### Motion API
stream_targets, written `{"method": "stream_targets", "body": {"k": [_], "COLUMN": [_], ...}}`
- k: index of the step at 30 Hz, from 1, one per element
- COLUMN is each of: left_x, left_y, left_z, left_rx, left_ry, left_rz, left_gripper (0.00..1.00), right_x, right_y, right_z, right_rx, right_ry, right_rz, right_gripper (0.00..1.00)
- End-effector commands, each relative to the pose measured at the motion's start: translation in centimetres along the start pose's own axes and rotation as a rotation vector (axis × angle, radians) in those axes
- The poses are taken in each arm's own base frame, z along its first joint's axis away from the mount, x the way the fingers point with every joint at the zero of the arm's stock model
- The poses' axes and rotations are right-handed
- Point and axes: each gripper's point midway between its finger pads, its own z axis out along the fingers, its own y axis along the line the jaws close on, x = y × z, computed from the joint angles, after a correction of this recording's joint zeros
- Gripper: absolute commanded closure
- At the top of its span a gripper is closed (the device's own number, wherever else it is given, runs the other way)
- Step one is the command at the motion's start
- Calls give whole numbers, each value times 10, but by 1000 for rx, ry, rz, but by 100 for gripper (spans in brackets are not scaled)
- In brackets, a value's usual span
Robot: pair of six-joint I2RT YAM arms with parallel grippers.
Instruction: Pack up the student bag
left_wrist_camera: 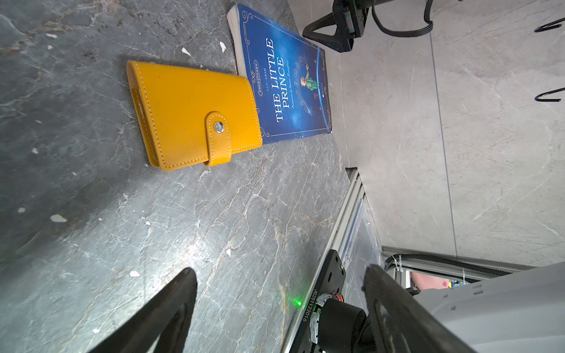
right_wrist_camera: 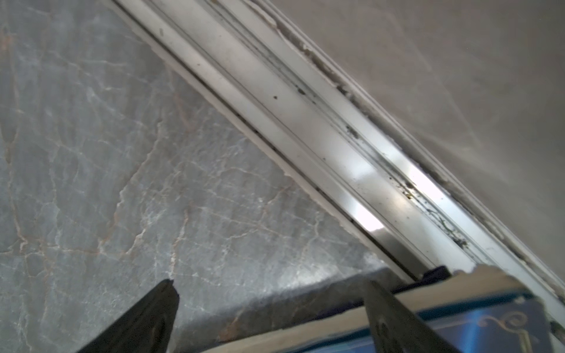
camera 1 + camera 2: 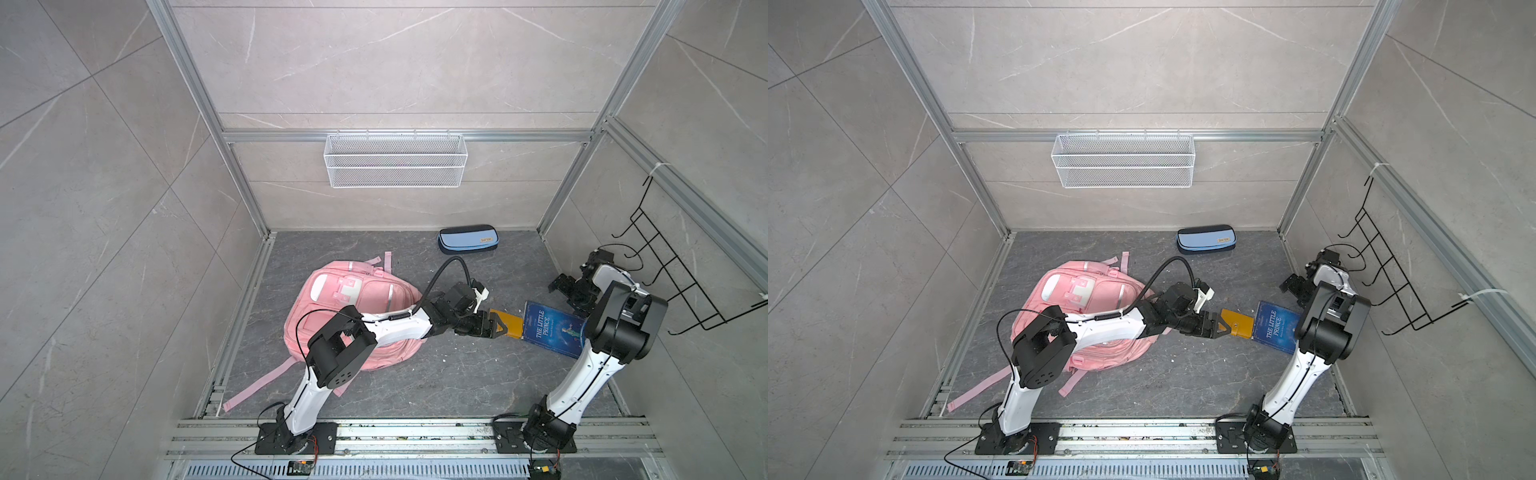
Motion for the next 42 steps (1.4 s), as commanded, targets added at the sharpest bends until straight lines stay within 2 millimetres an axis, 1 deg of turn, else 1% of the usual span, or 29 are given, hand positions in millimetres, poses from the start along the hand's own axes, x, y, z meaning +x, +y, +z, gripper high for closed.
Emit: {"method": "stream_targets", "body": {"k": [1, 5, 9, 13, 16, 20, 22, 24, 29, 31, 35, 38, 41, 42], "left_x": [-14, -15, -16, -18, -18, -16, -13, -10, 0, 2, 2, 0, -4, -6], "left_y": [-22, -21, -18, -17, -15, -12, -10, -9, -3, -5, -12, -19, -25, -26], "left_z": [-18, -25, -30, -24, -14, 0, 5, 9, 12, 11, 4, 4, 13, 17], "left_rx": [34, 17, 3, 17, 36, 57, 65, 69, 74, 82, 91, 102, 119, 124], "left_ry": [-30, -41, -52, -54, -40, -6, 9, 29, 63, 70, 88, 104, 134, 139], "left_rz": [54, 57, 57, 44, 25, 3, -3, -7, -11, -2, 42, 62, 63, 59], "left_gripper": [13, 13, 13, 13, 13, 14, 14, 14, 14, 14, 14, 14, 14, 14], "right_x": [26, 42, 55, 76, 90, 114, 123, 125, 105, 105, 114, 125, 138, 140], "right_y": [-6, -14, -14, -23, -34, -38, -40, -40, -43, -47, -65, -91, -114, -120], "right_z": [15, 26, 29, 20, 5, -5, -10, -15, -44, -50, -55, -60, -61, -62], "right_rx": [-10, -26, -40, -21, 6, -5, -8, -11, 14, 32, 72, 129, 165, 163], "right_ry": [99, 145, 185, 197, 174, 199, 193, 190, 115, 97, 73, 70, 87, 82], "right_rz": [38, 97, 108, 122, 106, 113, 122, 117, 70, 68, 99, 145, 196, 225], "right_gripper": [3, 3, 3, 3, 3, 3, 3, 3, 2, 2, 1, 0, 0, 0]}}
